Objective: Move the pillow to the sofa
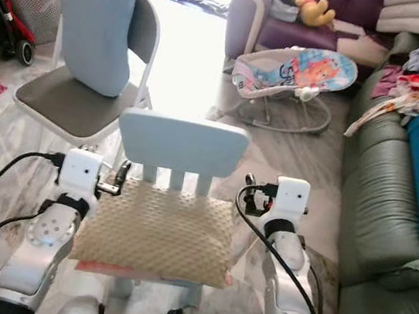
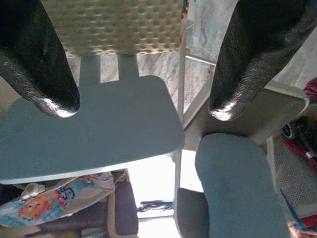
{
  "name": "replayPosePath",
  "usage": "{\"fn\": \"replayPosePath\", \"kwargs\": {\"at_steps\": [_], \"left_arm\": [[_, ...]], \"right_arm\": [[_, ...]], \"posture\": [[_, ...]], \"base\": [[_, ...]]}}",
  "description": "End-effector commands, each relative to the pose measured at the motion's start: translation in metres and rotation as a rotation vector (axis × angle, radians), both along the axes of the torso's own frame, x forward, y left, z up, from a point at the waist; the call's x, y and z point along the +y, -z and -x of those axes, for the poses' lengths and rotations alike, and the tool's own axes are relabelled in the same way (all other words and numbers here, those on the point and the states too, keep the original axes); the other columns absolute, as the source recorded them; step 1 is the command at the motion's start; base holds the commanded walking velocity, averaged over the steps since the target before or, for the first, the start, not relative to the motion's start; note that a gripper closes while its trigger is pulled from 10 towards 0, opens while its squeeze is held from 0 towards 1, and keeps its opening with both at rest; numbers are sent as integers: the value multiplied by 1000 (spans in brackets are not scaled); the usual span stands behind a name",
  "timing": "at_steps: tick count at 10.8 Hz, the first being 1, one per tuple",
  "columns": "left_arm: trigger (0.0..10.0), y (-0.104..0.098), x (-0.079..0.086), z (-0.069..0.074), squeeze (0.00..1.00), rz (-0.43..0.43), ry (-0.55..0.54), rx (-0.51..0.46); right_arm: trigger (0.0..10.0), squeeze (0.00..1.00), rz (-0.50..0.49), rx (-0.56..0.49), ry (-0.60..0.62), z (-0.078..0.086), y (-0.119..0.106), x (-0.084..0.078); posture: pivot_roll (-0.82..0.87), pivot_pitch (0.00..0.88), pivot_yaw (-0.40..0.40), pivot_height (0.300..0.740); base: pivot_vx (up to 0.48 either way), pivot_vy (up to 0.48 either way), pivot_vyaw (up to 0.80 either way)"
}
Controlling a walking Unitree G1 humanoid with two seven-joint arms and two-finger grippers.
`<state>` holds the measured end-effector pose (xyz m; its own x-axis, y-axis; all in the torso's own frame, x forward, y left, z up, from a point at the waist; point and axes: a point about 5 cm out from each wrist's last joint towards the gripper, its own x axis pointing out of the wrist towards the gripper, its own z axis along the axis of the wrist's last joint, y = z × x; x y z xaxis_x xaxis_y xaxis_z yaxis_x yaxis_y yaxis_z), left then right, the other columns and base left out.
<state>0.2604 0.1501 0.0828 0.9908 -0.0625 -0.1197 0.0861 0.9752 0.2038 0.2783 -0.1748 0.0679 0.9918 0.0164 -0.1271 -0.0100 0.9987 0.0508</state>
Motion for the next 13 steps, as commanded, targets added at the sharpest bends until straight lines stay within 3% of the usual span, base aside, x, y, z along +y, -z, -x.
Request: {"fn": "replayPosePath", "kwargs": {"at_steps": [1,3,6,9,10,11,12,13], "left_arm": [[10000,0,3,1,0,-28,-5,7],[10000,-4,8,-3,0,-71,3,1],[10000,-19,16,-18,0,-136,48,-30],[10000,-17,2,-22,0,-160,104,-14],[10000,-14,-8,-25,0,-151,122,-7],[10000,-7,-26,-26,0,-124,180,2],[10000,-5,-29,-23,0,-79,160,24],[10000,-3,-23,-15,0,-67,127,36]], "right_arm": [[10000,0,-25,-32,17,-2,-5,-1],[10000,0,-72,-27,75,-2,0,-3],[10000,0,-103,-15,86,2,8,8],[10000,0,-112,1,92,21,17,9],[10000,0,-128,1,91,24,18,7],[10000,0,-67,-14,98,19,14,-4],[10000,0,-30,-35,120,21,7,-18],[10000,0,44,-30,101,35,7,-30]], "posture": [[54,90,-88,740],[69,77,-37,740],[60,78,39,740],[1,78,47,740],[-26,75,34,740],[-56,35,24,740],[-63,36,20,740],[-61,44,13,740]], "base": [[0,0,0],[0,0,0],[0,0,0],[0,0,0],[0,0,0],[0,0,0],[0,0,0],[0,0,0]]}}
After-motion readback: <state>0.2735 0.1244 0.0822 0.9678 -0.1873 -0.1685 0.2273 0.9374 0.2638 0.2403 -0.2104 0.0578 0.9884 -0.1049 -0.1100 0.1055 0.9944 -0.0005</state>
